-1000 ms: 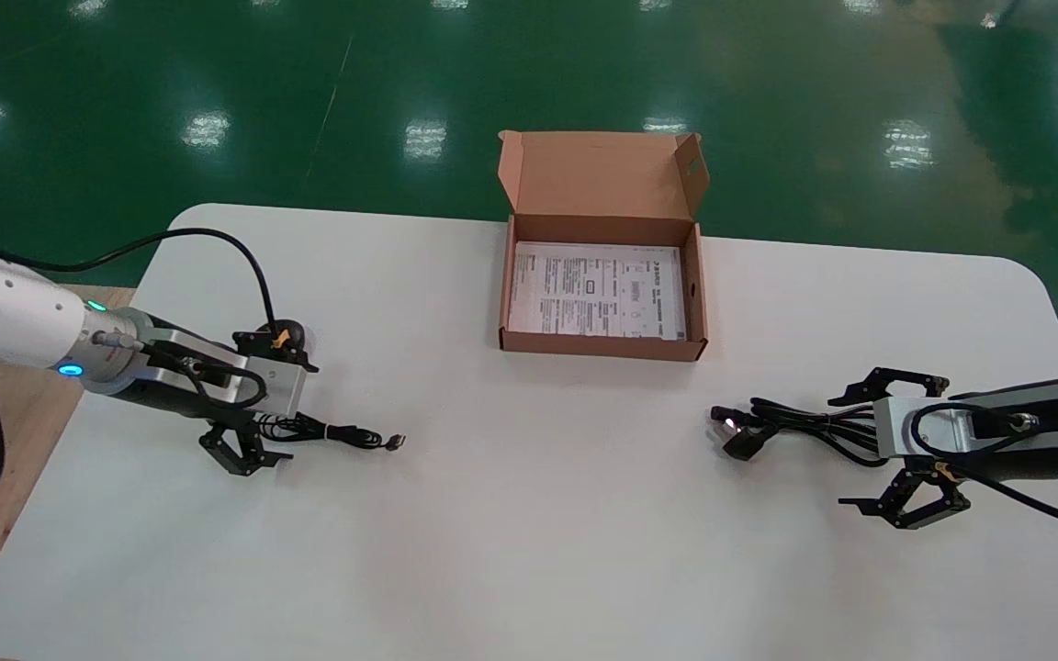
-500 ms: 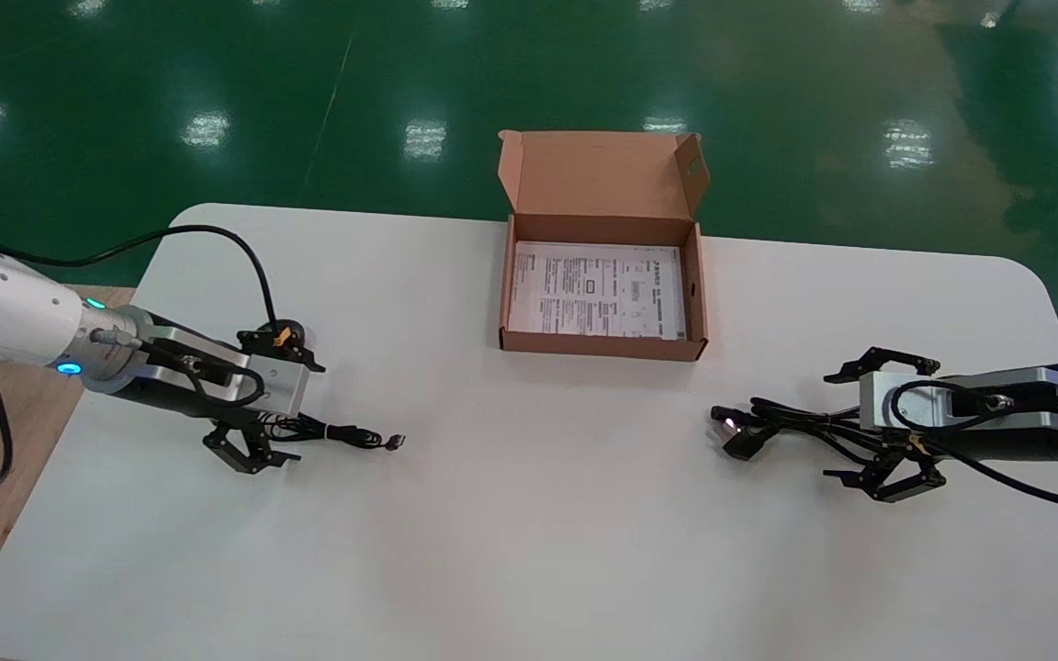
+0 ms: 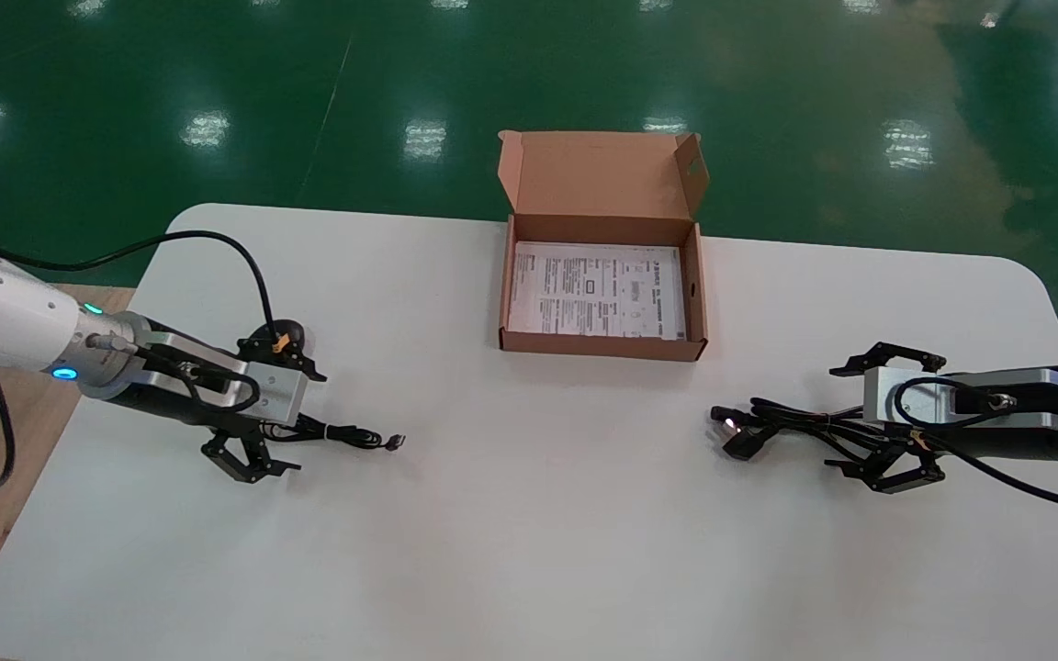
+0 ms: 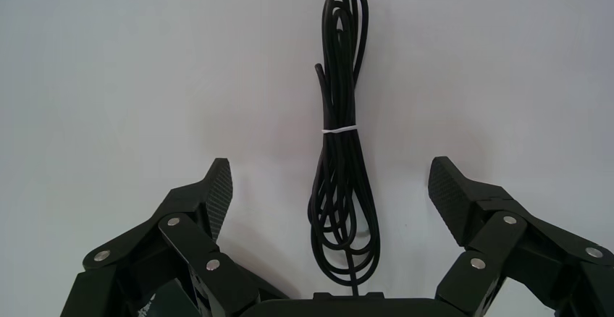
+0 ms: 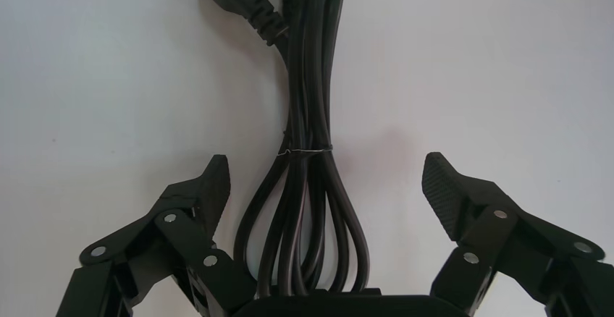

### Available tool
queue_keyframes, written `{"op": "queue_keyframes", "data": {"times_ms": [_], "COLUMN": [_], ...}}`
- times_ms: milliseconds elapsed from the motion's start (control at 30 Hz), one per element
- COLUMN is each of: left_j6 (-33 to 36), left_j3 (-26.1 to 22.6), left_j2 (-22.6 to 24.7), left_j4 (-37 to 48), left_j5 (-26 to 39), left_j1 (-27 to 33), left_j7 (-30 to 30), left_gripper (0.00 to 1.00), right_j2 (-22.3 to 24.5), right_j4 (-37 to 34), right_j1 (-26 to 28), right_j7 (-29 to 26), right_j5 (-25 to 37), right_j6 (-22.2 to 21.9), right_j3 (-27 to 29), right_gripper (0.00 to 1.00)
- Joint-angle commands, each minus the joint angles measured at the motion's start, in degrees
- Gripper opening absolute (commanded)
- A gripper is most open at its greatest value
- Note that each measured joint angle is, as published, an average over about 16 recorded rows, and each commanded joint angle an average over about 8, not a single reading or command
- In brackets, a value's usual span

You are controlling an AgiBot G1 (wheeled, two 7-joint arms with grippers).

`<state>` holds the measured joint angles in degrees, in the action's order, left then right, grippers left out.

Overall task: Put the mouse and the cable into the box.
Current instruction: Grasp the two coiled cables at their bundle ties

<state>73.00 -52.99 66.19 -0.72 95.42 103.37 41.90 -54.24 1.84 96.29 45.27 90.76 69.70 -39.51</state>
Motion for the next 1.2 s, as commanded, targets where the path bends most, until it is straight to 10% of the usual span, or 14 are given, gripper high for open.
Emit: {"op": "queue_keyframes", "data": {"times_ms": [33,1200], "left_j6": [0.0,-0.2], "left_j3": [0.0,0.0], "left_j2": [0.0,-0.1], "left_j4": [-0.1,-0.4], "left_j5": [0.0,-0.1], "left_j1": [0.0,-0.1], "left_j7": [0.0,0.0], "left_gripper": [0.0,0.0], "right_j2": [0.0,0.2], "right_j4": [0.1,0.5], "right_j1": [0.0,0.0], "right_j7": [-0.1,-0.3], "right_j5": [0.0,0.2], "right_j6": [0.0,0.6], "right_j3": [0.0,-0.2], "right_gripper": [0.0,0.0]}}
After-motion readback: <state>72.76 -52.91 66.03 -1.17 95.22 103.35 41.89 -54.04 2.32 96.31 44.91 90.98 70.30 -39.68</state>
